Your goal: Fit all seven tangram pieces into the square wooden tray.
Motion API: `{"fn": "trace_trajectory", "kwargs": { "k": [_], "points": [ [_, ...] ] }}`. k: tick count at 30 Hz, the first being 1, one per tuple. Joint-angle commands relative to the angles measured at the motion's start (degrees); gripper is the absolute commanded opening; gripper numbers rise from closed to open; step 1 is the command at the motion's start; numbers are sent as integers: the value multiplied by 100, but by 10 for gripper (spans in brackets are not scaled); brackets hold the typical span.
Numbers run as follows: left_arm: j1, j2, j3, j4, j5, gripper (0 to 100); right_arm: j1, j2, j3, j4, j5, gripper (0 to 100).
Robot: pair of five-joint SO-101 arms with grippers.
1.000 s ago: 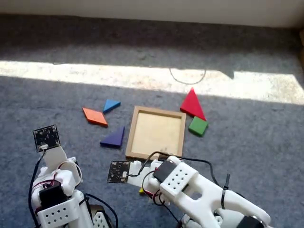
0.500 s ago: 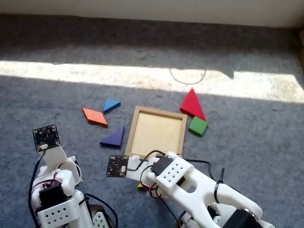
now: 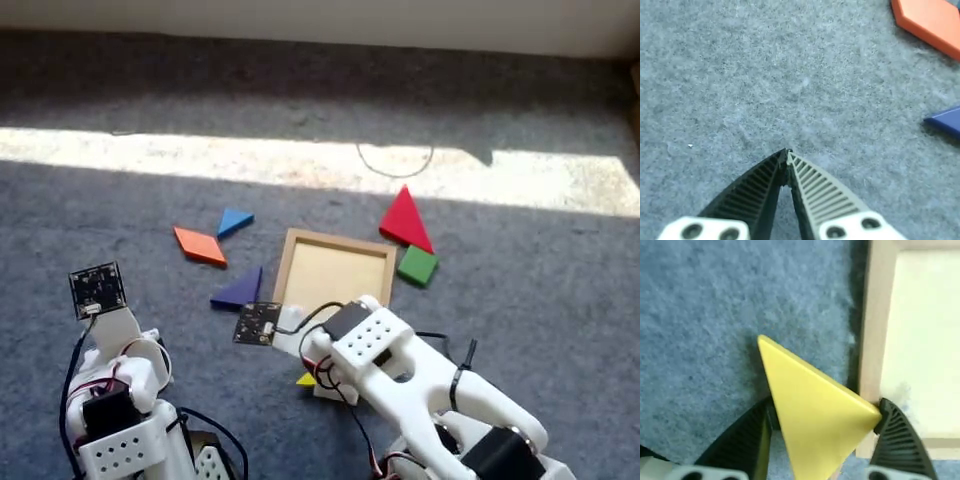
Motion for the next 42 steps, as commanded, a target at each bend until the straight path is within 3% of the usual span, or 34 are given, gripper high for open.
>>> {"fn": "trace_trajectory", "kwargs": {
  "k": [1, 7, 18, 25, 32, 42],
  "points": [
    [-75, -145, -48, -88, -9, 6, 242, -391, -514, 251, 26, 199],
    [-75, -145, -48, -88, -9, 6, 374, -426, -831, 154, -624, 199],
    [-75, -145, -40, -105, -9, 6, 655, -321, -1385, -673, -3165, 198],
    [-75, -145, -40, -114, -9, 6, 901, 1024, -2325, -752, -4589, 198],
    [-75, -145, -40, -123, -9, 6, 980, 2185, -3521, -752, -6549, 199],
    [-75, -145, -40, -123, -9, 6, 971, 2677, -3899, -752, -8123, 204]
  ]
}}
